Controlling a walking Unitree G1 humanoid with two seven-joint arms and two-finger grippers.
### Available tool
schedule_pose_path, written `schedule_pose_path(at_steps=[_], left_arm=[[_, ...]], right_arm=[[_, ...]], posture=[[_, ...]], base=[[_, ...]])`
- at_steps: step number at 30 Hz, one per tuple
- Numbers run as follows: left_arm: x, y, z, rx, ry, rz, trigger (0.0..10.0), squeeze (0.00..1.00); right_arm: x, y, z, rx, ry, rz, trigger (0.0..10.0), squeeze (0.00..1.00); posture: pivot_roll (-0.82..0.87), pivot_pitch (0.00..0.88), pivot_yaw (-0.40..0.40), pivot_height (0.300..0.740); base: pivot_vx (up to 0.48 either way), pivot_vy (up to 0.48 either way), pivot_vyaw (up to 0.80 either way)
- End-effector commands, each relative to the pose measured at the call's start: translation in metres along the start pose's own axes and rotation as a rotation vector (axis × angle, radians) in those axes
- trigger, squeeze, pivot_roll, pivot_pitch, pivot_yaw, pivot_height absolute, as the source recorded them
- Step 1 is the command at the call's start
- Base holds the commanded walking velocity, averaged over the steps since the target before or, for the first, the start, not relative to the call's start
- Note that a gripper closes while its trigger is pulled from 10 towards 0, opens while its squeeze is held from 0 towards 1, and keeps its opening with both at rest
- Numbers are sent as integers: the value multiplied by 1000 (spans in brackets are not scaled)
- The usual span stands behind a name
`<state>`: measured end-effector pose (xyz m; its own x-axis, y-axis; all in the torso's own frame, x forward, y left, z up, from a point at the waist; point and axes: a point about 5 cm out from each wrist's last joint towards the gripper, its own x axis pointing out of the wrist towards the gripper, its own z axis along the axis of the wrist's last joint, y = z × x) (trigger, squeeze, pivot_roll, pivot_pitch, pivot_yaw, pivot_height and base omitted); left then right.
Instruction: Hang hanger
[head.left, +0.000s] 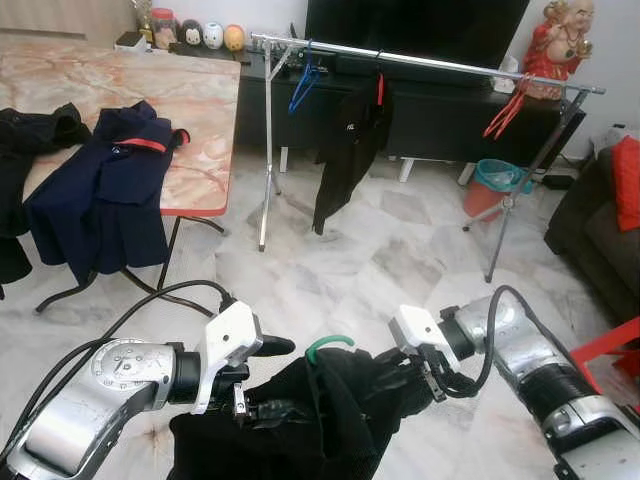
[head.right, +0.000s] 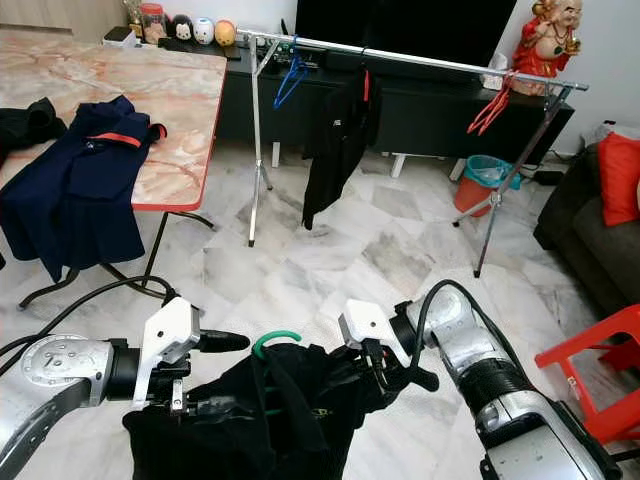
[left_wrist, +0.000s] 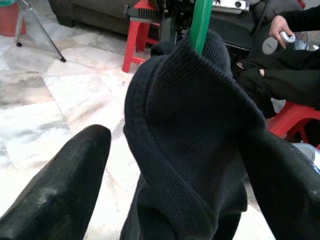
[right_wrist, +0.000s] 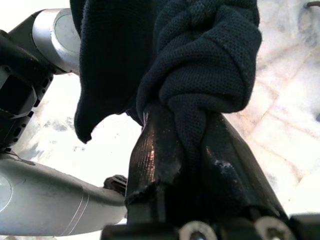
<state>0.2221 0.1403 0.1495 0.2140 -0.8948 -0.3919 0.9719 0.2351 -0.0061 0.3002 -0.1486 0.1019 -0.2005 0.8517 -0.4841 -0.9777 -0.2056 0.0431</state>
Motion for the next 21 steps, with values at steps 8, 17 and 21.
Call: schedule_pose_path(at_steps=[8, 17, 21], left_arm=[[13, 4, -3, 0, 21, 43, 10000, 0], [16, 6, -1, -8, 5, 42, 3059, 0], [16, 6, -2, -11, 5, 44, 0, 0]], right_arm=[[3, -7, 17, -66, -39, 15, 10000, 0], [9, -7, 20, -79, -51, 29, 10000, 0], [9, -7, 20, -82, -53, 27, 10000, 0]], posture=[[225, 0, -153, 740], [225, 0, -153, 740], [224, 0, -155, 740]], base=[[0, 0, 0], [0, 0, 0], [0, 0, 0]])
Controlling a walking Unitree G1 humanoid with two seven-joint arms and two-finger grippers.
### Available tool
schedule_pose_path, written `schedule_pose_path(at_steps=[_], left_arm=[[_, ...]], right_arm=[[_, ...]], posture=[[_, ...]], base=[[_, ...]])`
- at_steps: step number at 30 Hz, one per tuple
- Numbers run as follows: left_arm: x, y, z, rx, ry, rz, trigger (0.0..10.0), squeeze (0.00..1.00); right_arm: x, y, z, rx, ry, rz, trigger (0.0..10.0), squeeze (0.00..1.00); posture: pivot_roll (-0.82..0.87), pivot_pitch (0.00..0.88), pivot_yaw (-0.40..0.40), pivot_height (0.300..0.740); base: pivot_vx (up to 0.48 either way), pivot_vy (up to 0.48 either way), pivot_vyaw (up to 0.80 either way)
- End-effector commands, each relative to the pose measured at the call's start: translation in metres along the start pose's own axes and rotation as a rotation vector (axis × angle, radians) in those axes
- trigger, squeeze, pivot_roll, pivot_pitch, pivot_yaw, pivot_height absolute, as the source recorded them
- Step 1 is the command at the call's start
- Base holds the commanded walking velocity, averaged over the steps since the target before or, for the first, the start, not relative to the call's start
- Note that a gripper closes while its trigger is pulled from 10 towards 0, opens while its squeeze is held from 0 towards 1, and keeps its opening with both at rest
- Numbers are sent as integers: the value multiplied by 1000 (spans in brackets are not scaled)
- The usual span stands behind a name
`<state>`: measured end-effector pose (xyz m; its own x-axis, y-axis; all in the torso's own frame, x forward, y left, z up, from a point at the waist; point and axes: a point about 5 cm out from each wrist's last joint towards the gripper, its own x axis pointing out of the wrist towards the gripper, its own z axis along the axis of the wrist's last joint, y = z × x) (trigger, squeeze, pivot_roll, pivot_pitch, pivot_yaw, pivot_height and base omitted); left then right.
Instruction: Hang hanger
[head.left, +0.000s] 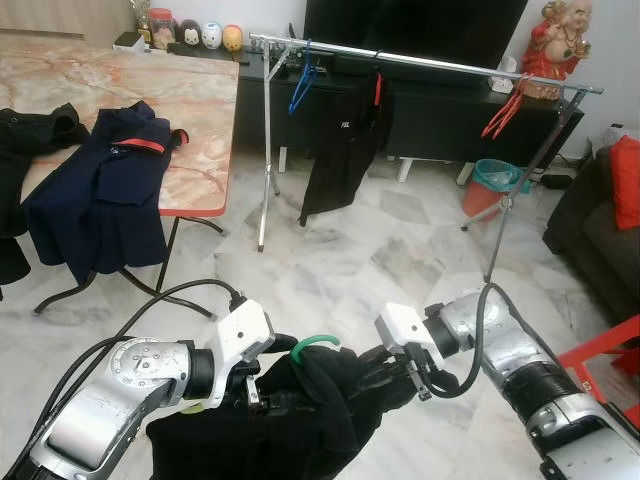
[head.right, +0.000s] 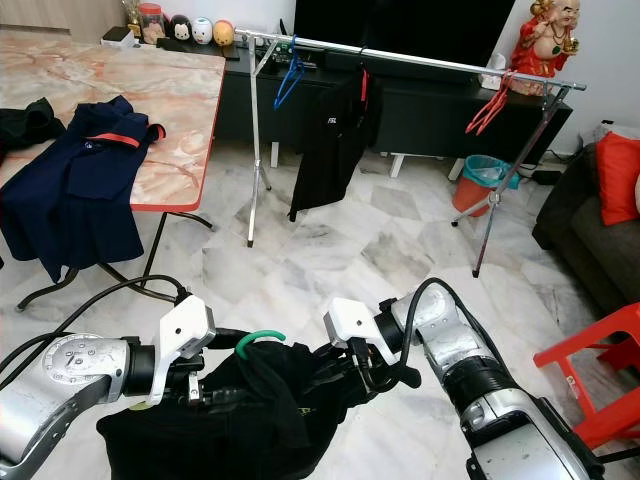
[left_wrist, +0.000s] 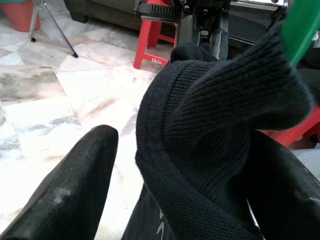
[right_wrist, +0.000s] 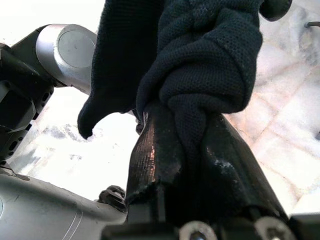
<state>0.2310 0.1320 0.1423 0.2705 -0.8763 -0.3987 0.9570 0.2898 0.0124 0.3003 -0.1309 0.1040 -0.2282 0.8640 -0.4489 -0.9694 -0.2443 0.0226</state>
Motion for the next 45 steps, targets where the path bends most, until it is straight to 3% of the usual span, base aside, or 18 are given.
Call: schedule_pose_path(at_steps=[1, 45], left_arm=[[3, -1, 1, -5, -1, -16, 0, 0], [9, -5, 1, -26, 11, -75, 0, 0]], right_arm=[[-5, -4, 10, -46, -13, 2, 10000, 0], [1, -10, 16, -62, -49, -44, 10000, 0]], posture=[[224, 0, -154, 740], [218, 0, -140, 740]], base=[[0, 0, 0], [0, 0, 0]])
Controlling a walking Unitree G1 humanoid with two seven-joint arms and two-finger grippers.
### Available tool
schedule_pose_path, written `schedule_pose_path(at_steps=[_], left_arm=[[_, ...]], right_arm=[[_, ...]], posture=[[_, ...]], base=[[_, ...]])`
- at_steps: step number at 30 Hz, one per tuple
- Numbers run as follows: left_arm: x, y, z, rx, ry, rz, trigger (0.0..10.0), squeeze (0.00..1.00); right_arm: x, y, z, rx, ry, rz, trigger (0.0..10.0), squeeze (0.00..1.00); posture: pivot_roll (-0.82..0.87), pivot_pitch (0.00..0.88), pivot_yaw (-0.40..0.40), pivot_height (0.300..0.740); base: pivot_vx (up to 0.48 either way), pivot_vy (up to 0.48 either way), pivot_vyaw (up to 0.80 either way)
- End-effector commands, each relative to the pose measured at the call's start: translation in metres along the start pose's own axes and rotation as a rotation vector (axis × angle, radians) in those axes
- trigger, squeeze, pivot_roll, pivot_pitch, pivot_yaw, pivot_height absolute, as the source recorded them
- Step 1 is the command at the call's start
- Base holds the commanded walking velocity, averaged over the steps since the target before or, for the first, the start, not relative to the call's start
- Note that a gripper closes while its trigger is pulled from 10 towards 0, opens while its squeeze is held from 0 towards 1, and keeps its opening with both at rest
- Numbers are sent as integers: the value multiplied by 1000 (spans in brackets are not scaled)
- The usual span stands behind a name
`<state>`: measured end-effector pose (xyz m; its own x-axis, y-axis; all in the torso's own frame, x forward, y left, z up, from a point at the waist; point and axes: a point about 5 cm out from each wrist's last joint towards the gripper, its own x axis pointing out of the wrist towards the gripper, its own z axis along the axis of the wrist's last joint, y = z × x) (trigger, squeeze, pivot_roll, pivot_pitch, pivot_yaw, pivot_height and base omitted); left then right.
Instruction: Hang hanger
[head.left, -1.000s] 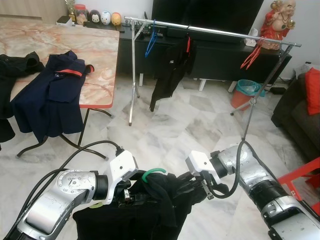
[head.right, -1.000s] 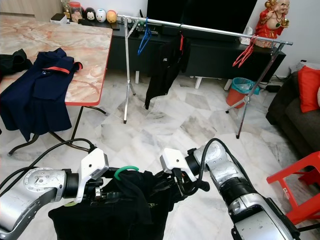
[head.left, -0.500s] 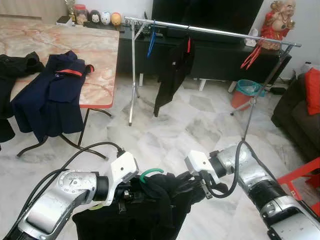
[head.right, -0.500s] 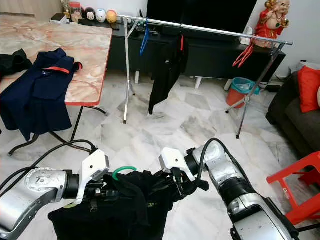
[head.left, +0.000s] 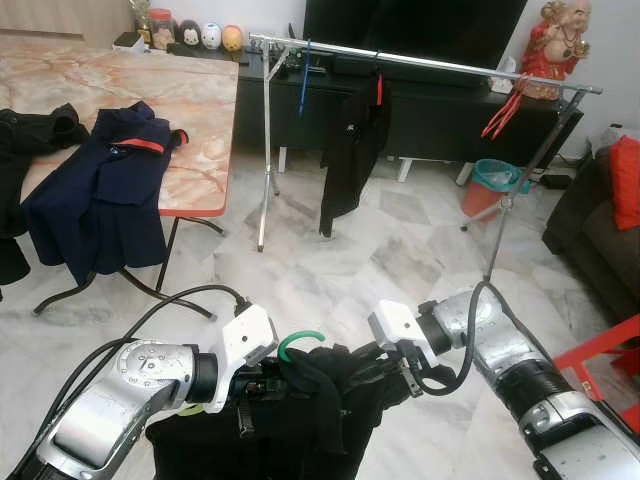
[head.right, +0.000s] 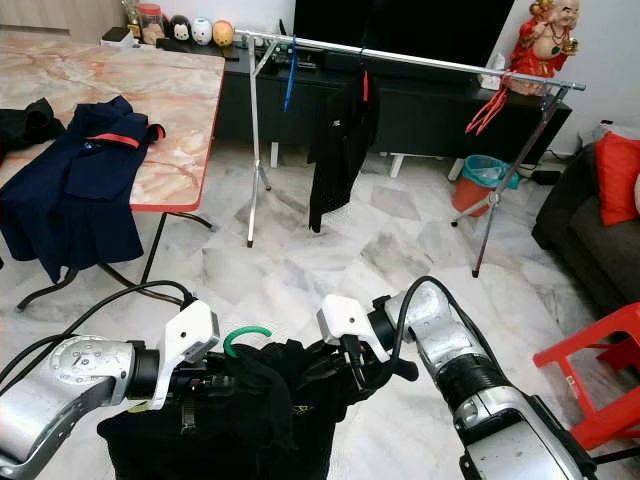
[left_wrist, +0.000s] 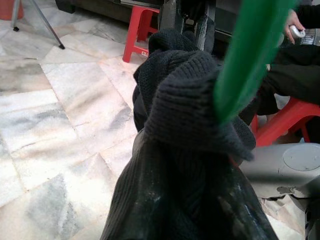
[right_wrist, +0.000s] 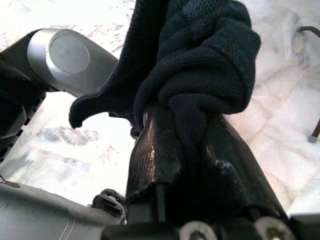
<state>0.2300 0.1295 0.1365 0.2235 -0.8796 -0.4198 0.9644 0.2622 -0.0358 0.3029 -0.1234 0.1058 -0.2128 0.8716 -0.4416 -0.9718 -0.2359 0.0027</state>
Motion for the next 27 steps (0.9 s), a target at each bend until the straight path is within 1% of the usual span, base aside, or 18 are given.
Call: schedule_pose_path(at_steps=[1, 6, 7, 8, 14, 19, 21, 24, 27], left_arm=[[5, -3, 5, 7, -13, -30, 0, 0], [5, -3, 5, 7, -12, -34, 0, 0], [5, -4, 5, 9, -8, -37, 0, 0], [5, -4, 5, 9, -8, -37, 0, 0], [4, -3, 4, 8, -7, -35, 0, 0], [4, -2, 3, 11, -3, -25, 0, 0], [3, 0, 3, 12, -5, -8, 0, 0], [2, 5, -1, 8, 4, 29, 0, 0], [0, 13, -6, -3, 2, 102, 0, 0]], right_arm=[[-3, -6, 12, -48, -40, -28, 10000, 0], [-4, -6, 11, -44, -36, -29, 10000, 0], [-4, -6, 10, -38, -37, -27, 10000, 631], [-4, -6, 10, -33, -37, -25, 10000, 1000], [-5, -3, 8, -23, -34, -14, 10000, 1000], [-9, 0, 4, -14, -11, -2, 10000, 1000], [-14, 2, 0, -7, 18, -3, 10000, 1000], [-21, 4, -10, 3, 90, -28, 10000, 1000], [-30, 6, -15, 28, 109, -68, 10000, 1000]], posture=[[218, 0, -140, 740], [217, 0, -137, 740], [219, 0, -137, 740], [218, 0, -136, 740], [216, 0, -135, 740], [213, 0, -135, 740], [210, 0, -137, 740], [207, 0, -137, 740], [198, 0, -135, 740]], base=[[0, 0, 0], [0, 0, 0], [0, 0, 0], [0, 0, 0], [0, 0, 0], [0, 0, 0], [0, 0, 0], [0, 0, 0], [0, 0, 0]])
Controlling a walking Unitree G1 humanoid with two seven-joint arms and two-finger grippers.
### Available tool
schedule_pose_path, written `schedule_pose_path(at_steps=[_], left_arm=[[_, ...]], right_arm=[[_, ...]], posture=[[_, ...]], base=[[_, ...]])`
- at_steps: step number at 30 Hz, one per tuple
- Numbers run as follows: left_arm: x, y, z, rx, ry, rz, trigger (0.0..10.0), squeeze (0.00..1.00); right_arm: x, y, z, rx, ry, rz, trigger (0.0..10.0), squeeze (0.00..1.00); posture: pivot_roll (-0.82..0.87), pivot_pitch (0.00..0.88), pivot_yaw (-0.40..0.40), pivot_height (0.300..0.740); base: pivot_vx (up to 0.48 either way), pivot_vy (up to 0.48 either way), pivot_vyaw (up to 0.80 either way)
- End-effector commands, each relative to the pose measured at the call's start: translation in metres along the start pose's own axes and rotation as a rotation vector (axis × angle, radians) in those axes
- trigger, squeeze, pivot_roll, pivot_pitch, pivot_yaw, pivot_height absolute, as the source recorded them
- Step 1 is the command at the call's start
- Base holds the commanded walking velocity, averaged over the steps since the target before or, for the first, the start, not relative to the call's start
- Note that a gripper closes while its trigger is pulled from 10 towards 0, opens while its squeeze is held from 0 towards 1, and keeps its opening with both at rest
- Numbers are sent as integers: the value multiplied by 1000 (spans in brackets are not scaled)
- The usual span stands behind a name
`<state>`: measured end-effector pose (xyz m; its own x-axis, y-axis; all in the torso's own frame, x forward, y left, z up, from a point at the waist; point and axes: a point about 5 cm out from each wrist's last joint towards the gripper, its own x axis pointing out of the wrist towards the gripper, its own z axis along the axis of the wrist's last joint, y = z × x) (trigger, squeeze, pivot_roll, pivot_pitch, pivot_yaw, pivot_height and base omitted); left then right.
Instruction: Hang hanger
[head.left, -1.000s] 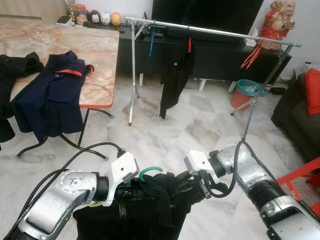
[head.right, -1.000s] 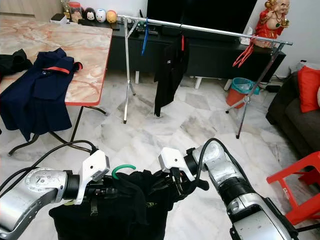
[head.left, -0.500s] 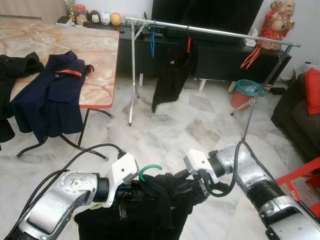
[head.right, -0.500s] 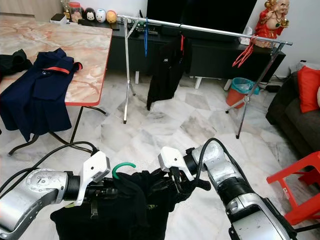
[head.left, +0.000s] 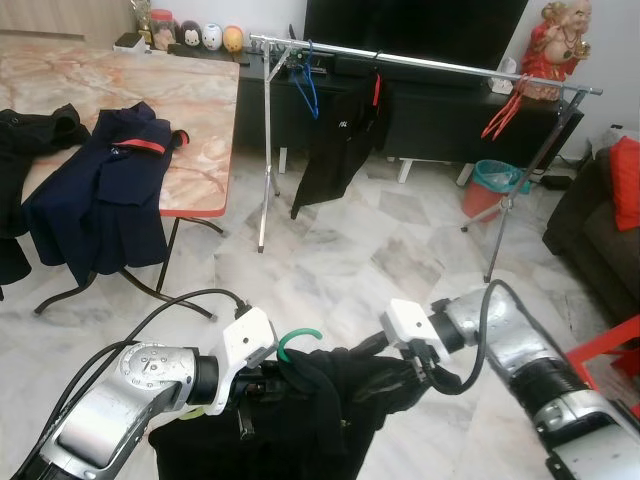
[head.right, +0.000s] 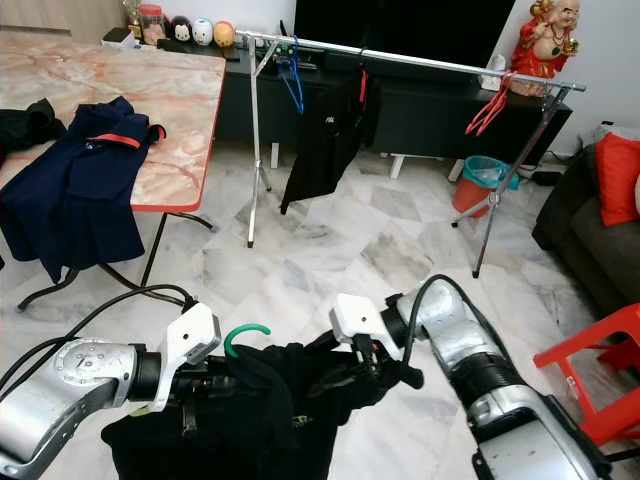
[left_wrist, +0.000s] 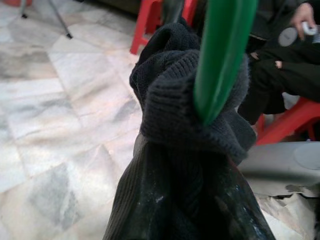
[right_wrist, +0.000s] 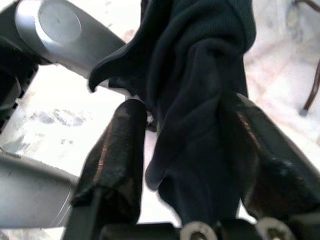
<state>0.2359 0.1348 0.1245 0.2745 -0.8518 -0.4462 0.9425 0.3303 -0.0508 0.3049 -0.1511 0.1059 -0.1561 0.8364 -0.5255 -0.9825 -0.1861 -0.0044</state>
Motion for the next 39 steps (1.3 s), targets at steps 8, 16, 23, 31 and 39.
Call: schedule_pose_path(at_steps=[8, 16, 23, 31, 39], left_arm=[[-5, 23, -3, -2, -39, 172, 0, 0], [-20, 73, -31, -100, -30, 742, 10000, 0], [-26, 75, -40, -124, -100, 874, 10000, 0], [-33, 60, -74, -239, -186, 1056, 10000, 0], [-50, 46, -94, -274, -174, 1171, 10000, 0]], right_arm=[[-14, 5, -11, 52, -19, -91, 10000, 1000], [-43, -29, -28, 172, -22, -874, 10000, 0], [-55, -26, -50, 353, -87, -1218, 10000, 0], [-23, 21, -110, 754, -137, -1584, 10000, 0], [-3, 47, -127, 835, -142, -1635, 10000, 0]], posture=[[179, 0, -116, 740], [172, 0, -109, 740], [167, 0, -102, 740], [156, 0, -94, 740], [160, 0, -90, 740]], base=[[0, 0, 0], [0, 0, 0], [0, 0, 0], [0, 0, 0], [0, 0, 0]])
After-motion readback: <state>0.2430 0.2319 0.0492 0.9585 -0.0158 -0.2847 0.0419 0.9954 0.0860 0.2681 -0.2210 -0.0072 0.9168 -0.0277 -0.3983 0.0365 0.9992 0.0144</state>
